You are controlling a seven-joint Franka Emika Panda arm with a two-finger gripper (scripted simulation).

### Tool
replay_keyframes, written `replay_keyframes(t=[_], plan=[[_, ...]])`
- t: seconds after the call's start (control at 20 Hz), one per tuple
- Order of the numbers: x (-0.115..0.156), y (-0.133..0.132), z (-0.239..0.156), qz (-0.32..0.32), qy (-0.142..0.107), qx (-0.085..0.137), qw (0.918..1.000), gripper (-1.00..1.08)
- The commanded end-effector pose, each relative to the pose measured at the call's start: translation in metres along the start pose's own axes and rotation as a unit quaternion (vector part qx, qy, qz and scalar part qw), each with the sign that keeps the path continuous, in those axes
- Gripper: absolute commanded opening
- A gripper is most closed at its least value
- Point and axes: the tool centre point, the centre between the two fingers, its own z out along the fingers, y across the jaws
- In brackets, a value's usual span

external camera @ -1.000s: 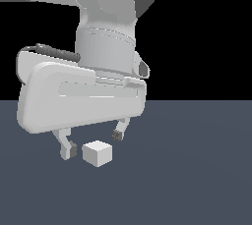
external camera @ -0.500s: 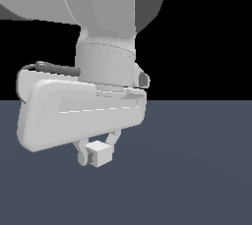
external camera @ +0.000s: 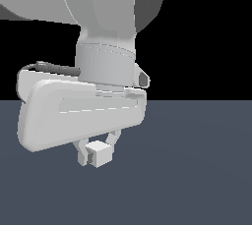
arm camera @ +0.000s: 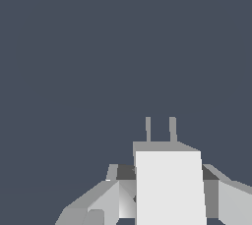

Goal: Plug the charger into the wall socket.

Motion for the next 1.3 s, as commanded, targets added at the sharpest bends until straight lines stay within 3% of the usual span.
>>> replay_keyframes(t=[0.0,0.7,1.25], plan=[[0.001,0.0,-0.001,0.002,0.0,0.0,1.0,-1.0],[0.016,-0.003,-0.021,0.099,0.002,-0.015,0.995,-1.0],[0.036,-0.004,-0.048,0.228,0.003,-0.034,0.9731,-1.0]])
